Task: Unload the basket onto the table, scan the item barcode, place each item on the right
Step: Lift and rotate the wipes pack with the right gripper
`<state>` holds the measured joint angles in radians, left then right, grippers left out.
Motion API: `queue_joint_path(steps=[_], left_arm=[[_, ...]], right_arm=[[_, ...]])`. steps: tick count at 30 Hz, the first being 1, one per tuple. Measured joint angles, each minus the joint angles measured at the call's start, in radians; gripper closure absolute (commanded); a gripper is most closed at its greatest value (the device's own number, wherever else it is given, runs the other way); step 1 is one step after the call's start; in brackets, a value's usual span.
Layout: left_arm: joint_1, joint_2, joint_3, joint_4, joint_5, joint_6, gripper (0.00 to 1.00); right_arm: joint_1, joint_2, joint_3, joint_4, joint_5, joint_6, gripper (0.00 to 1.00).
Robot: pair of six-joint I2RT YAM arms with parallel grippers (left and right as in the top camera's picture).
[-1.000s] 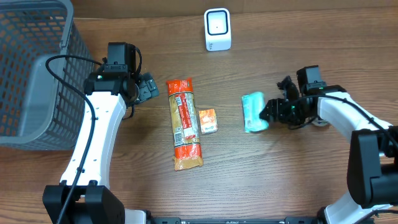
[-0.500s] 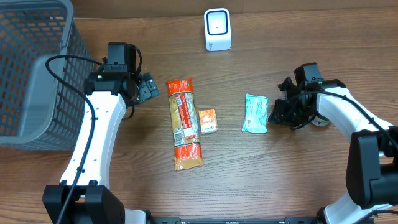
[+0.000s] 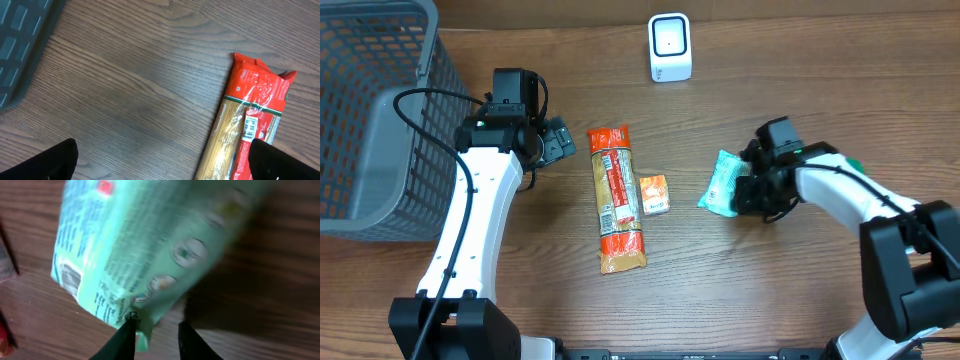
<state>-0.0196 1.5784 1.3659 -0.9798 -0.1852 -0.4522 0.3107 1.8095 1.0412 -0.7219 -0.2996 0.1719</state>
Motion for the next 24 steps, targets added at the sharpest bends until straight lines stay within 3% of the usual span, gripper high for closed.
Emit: queue_joint_path(steps=[4, 7, 13, 24], left_arm=[[0.0, 0.0, 0.0, 0.0, 0.0, 0.0, 0.0], [0.0, 0.0, 0.0, 0.0, 0.0, 0.0, 0.0], [0.0, 0.0, 0.0, 0.0, 0.0, 0.0, 0.0], [0.0, 0.0, 0.0, 0.0, 0.0, 0.0, 0.0]], right_arm=[[0.1, 0.0, -0.001, 0.022, 0.011, 0.022, 0.6], [0.192, 0.0, -0.001, 0.031, 0.023, 0.011, 0.49], [0.288, 0.0, 0.003, 0.016, 0.043, -0.05, 0.49], [0.173, -0.004, 0.211, -0.103, 0.039, -0.086, 0.38]])
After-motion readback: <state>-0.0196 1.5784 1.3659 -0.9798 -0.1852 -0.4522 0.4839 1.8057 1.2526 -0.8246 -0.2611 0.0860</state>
